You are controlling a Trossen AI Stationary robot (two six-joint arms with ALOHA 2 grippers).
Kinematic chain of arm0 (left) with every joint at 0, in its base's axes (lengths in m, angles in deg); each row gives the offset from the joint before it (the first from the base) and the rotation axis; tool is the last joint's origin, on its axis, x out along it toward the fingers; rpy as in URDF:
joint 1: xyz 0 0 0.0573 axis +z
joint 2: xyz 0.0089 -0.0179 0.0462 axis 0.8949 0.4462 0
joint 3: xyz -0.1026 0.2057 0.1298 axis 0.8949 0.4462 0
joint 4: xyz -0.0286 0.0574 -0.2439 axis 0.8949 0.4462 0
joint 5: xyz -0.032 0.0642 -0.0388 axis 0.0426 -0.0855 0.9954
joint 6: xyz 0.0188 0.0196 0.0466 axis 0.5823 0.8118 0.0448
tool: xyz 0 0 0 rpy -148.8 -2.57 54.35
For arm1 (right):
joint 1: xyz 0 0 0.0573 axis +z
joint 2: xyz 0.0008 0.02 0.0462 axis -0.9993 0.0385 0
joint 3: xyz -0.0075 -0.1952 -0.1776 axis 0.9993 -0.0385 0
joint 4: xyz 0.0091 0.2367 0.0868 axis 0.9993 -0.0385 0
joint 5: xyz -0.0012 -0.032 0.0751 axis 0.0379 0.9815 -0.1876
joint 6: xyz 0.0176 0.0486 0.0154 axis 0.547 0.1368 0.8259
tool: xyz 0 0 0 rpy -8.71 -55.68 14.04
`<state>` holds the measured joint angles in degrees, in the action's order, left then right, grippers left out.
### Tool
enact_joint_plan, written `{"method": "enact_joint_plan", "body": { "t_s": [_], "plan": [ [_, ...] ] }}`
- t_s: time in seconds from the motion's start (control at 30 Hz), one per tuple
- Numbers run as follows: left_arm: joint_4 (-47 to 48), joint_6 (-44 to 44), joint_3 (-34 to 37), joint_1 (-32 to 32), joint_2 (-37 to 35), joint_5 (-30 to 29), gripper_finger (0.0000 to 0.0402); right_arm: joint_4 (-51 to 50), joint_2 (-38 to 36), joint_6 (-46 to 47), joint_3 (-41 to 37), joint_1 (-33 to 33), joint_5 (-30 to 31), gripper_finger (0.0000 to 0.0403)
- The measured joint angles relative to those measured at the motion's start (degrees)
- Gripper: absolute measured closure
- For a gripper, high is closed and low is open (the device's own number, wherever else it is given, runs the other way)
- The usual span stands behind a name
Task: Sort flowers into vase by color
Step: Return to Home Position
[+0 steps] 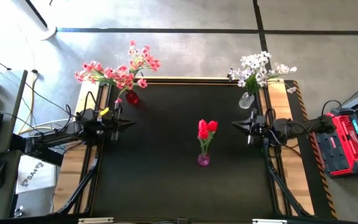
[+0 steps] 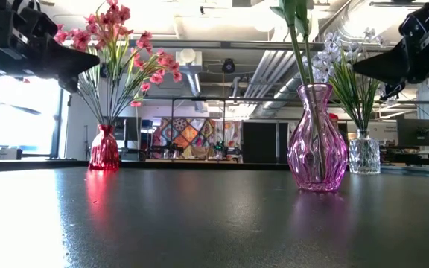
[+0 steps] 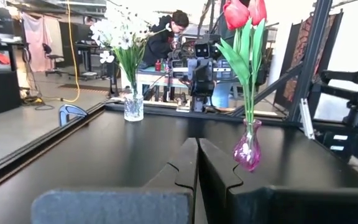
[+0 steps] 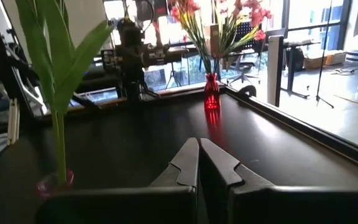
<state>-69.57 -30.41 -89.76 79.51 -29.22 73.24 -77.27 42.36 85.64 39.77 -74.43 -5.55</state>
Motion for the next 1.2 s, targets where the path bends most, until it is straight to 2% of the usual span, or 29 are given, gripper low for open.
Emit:
{"method": "enact_joint_plan", "body": {
  "t_s": [0.23,0.43,0.6,0.83,1.1,1.2],
  "plan": [
    [0.07,2.10,0.00,0.00,0.00,-0.33,0.0401,-1.99,0.00,0.22,0.00,0.01,-0.94,0.0403],
    [0.67,2.80,0.00,0.00,0.02,-3.43,0.0401,-0.41,0.00,-0.19,-0.46,0.00,-1.20,0.0403],
    [0.67,1.34,0.00,-0.02,0.02,-3.21,0.0401,8.02,0.54,0.70,-3.27,0.00,-6.30,0.0403],
    [0.59,0.97,0.00,0.15,1.23,-3.45,0.0401,8.14,2.49,-0.40,-3.28,0.02,-6.09,0.0403],
    [0.63,-3.69,0.00,0.15,5.01,-3.40,0.0401,8.24,2.56,-0.40,-3.28,0.02,-6.21,0.0403],
    [-0.73,-4.74,0.00,-0.13,5.01,-0.80,0.0401,8.25,2.56,-0.40,-3.28,0.02,-6.21,0.0403]
  ]
}}
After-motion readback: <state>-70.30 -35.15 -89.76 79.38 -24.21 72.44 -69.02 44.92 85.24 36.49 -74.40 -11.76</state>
